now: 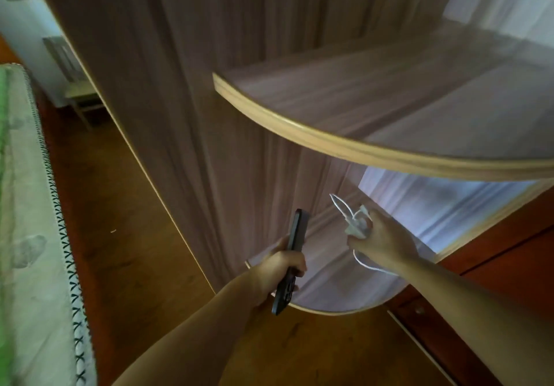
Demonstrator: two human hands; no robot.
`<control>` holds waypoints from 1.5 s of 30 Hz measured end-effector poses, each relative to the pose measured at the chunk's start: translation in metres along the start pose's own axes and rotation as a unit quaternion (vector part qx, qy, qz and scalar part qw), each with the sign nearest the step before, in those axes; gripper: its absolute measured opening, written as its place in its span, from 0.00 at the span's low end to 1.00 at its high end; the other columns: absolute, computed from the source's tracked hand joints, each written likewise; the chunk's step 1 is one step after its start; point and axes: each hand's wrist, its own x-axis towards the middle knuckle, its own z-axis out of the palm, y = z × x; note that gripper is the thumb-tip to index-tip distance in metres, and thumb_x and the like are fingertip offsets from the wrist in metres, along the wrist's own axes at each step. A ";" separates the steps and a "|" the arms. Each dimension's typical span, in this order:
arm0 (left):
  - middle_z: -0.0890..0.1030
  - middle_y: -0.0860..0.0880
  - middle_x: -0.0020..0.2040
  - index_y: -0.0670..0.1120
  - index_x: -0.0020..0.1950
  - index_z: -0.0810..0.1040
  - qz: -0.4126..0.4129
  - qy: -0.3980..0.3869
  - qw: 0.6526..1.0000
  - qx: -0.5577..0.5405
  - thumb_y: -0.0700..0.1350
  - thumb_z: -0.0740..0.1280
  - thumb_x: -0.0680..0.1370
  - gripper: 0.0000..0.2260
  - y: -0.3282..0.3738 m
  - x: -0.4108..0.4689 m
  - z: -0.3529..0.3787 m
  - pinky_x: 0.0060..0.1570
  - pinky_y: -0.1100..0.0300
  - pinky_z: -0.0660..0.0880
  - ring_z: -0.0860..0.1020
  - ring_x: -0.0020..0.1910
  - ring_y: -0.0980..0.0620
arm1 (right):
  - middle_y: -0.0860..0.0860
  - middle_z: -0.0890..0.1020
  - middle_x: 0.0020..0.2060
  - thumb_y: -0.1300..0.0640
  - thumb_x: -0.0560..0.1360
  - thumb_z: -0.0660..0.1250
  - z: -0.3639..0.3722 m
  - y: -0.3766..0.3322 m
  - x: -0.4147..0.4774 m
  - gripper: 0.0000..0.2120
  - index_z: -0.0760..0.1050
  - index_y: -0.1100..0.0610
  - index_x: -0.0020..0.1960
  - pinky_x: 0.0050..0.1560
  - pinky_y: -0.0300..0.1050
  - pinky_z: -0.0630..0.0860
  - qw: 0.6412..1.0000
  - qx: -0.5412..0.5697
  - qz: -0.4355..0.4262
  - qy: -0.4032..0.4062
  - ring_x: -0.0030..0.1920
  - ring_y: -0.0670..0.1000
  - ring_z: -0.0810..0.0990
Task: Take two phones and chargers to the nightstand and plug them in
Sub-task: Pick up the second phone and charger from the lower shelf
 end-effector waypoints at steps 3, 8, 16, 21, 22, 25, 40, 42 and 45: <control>0.73 0.45 0.45 0.52 0.66 0.71 0.009 0.018 0.997 0.072 0.48 0.70 0.57 0.36 0.031 -0.032 0.001 0.43 0.52 0.73 0.74 0.45 0.47 | 0.45 0.79 0.37 0.38 0.62 0.71 -0.042 -0.025 -0.033 0.28 0.73 0.52 0.56 0.36 0.45 0.74 1.000 -0.012 0.007 -0.001 0.36 0.48 0.77; 0.73 0.49 0.44 0.52 0.66 0.71 0.034 0.052 0.978 0.200 0.49 0.68 0.60 0.33 0.074 -0.071 0.001 0.39 0.56 0.69 0.72 0.42 0.49 | 0.37 0.71 0.30 0.33 0.58 0.64 -0.087 -0.065 -0.080 0.22 0.63 0.43 0.44 0.28 0.34 0.61 1.000 -0.016 0.001 0.024 0.30 0.36 0.70; 0.76 0.53 0.49 0.56 0.62 0.69 0.072 0.097 0.945 0.304 0.52 0.68 0.61 0.29 0.080 -0.149 0.009 0.40 0.59 0.70 0.75 0.45 0.54 | 0.42 0.74 0.29 0.38 0.64 0.69 -0.126 -0.091 -0.126 0.18 0.63 0.45 0.36 0.28 0.36 0.64 0.999 0.020 -0.043 -0.024 0.30 0.40 0.73; 0.75 0.53 0.47 0.58 0.61 0.67 0.072 0.179 0.929 0.315 0.53 0.68 0.61 0.28 0.056 -0.213 0.032 0.35 0.62 0.69 0.76 0.42 0.54 | 0.48 0.77 0.36 0.46 0.69 0.72 -0.134 -0.100 -0.165 0.13 0.71 0.52 0.38 0.32 0.40 0.69 0.992 0.062 -0.105 -0.045 0.35 0.46 0.76; 0.75 0.52 0.46 0.57 0.60 0.67 0.071 0.196 0.926 0.315 0.53 0.68 0.62 0.27 0.051 -0.228 0.039 0.34 0.61 0.69 0.76 0.41 0.54 | 0.48 0.76 0.36 0.47 0.69 0.72 -0.136 -0.102 -0.175 0.12 0.72 0.53 0.39 0.33 0.43 0.69 0.990 0.070 -0.114 -0.052 0.36 0.48 0.77; 0.77 0.50 0.48 0.56 0.60 0.68 0.067 0.242 0.919 0.305 0.54 0.68 0.61 0.27 0.034 -0.271 0.060 0.36 0.60 0.72 0.77 0.42 0.53 | 0.46 0.77 0.30 0.46 0.70 0.70 -0.142 -0.111 -0.206 0.13 0.72 0.54 0.37 0.29 0.41 0.66 0.985 0.089 -0.134 -0.055 0.32 0.45 0.75; 0.78 0.48 0.50 0.50 0.59 0.73 0.040 0.422 0.853 0.305 0.53 0.69 0.65 0.23 -0.018 -0.500 0.049 0.36 0.61 0.69 0.74 0.42 0.52 | 0.53 0.74 0.23 0.42 0.73 0.64 -0.128 -0.255 -0.305 0.23 0.79 0.58 0.29 0.20 0.32 0.56 0.865 0.364 -0.105 -0.330 0.17 0.46 0.62; 0.78 0.48 0.47 0.49 0.56 0.74 0.038 0.470 0.834 0.285 0.52 0.70 0.65 0.21 -0.037 -0.538 0.040 0.35 0.60 0.69 0.74 0.40 0.52 | 0.55 0.73 0.26 0.42 0.74 0.62 -0.115 -0.286 -0.329 0.23 0.79 0.59 0.34 0.19 0.31 0.54 0.825 0.391 -0.099 -0.396 0.17 0.45 0.59; 0.76 0.51 0.41 0.50 0.51 0.73 0.028 0.529 0.812 0.246 0.54 0.68 0.59 0.22 -0.076 -0.601 0.024 0.33 0.59 0.69 0.73 0.35 0.54 | 0.55 0.70 0.26 0.43 0.75 0.61 -0.088 -0.338 -0.377 0.23 0.75 0.64 0.51 0.17 0.29 0.53 0.779 0.426 -0.097 -0.450 0.16 0.43 0.56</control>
